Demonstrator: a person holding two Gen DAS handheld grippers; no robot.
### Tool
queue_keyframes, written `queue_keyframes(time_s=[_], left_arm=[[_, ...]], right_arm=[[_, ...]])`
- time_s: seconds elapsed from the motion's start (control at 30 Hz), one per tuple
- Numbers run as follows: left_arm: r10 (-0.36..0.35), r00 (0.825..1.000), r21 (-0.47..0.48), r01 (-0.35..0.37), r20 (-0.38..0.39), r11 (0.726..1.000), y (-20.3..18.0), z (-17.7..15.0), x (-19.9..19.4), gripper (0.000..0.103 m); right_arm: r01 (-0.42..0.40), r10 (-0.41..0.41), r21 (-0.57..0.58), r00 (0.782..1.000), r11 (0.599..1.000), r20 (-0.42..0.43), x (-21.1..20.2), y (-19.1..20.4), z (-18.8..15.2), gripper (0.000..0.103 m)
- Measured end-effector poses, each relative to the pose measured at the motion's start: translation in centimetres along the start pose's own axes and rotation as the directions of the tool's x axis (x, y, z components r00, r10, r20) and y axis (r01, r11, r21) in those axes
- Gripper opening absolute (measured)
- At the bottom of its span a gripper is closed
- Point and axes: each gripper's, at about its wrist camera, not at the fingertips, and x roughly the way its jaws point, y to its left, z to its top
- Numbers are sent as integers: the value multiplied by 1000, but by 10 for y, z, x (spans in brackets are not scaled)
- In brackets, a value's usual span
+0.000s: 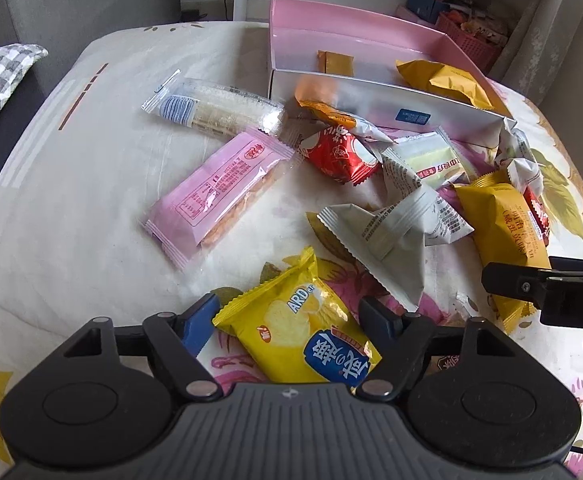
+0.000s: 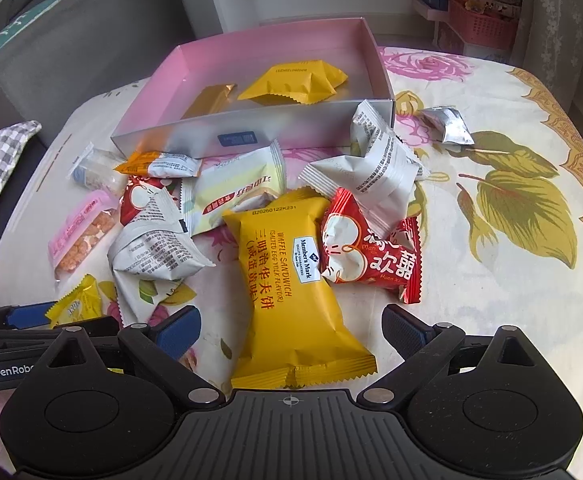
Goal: Organize snacks
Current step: 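Grasp the yellow chip bag with left gripper while right gripper grasps another yellow waffle pack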
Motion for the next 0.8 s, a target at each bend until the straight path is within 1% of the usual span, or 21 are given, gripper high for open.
queue_keyframes(time_s=[0.2, 0.3, 0.37, 0.4, 0.47, 0.5, 0.57, 0.8], left_arm=[[-6, 1000, 1, 6, -6, 1000, -1, -1, 0, 68], [-7, 1000, -3, 7, -2, 1000, 0, -1, -1, 67], [-5, 1000, -7, 5, 5, 1000, 0, -1, -2, 63], [-4, 1000, -10, 4, 11, 1000, 1, -1, -2, 62], [-8, 1000, -18, 8, 12, 1000, 3, 0, -3, 59], [-10, 1000, -23, 10, 13, 1000, 4, 1, -4, 59], [-14, 1000, -29, 14, 13, 999, 5, 2, -4, 57], [-33, 999, -41, 34, 19, 999, 11, 6, -9, 53]], right_arm=[[8, -8, -11, 1000, 1000, 17, -3, 2, 1, 96], [16, -15, -20, 1000, 1000, 24, -4, 4, 1, 89], [18, -17, -23, 999, 1000, 29, -5, 5, 0, 76], [17, -16, -25, 999, 1000, 30, -5, 5, 0, 72], [13, -13, -25, 1000, 1000, 28, -5, 5, 1, 50], [13, -13, -23, 1000, 1000, 27, -5, 5, 1, 45], [-13, 13, -9, 1000, 1000, 22, -6, 2, 2, 41], [-72, 70, 45, 996, 996, 48, -18, -7, 10, 37]])
